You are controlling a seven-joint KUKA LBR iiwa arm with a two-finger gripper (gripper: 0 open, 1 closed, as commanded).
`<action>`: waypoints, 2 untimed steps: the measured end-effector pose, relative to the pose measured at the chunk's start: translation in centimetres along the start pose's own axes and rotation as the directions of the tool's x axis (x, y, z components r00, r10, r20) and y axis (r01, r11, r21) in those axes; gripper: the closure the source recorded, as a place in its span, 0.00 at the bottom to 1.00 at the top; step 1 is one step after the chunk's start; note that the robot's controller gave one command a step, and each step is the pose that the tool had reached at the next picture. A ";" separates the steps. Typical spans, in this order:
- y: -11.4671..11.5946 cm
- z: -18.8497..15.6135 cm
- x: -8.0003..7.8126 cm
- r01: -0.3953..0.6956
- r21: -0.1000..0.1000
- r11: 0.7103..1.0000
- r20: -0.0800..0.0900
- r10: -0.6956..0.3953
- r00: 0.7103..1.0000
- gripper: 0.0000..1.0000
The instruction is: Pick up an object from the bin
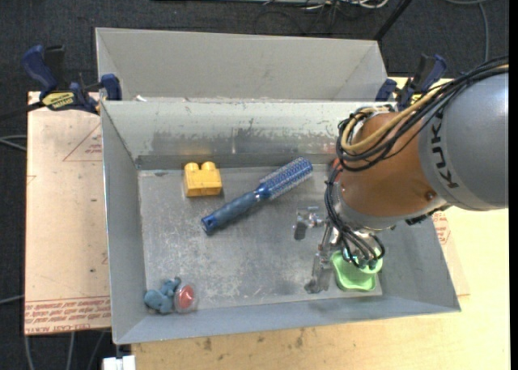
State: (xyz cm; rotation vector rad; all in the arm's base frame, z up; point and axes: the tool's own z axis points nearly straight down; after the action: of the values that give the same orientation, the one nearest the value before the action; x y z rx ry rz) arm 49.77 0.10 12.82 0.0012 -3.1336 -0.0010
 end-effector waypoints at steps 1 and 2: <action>-12.2 0.8 0.2 -0.064 0.003 0.998 0.010 0.064 0.998 0.00; -12.2 5.8 0.7 -0.209 -0.003 0.978 0.010 0.209 0.978 0.00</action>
Offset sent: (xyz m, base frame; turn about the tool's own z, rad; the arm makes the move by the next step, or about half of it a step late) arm -0.0022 -0.1165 -0.0078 0.0539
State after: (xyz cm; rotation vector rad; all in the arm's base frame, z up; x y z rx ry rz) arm 49.01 -12.07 7.04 -0.3297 -3.1268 -0.0024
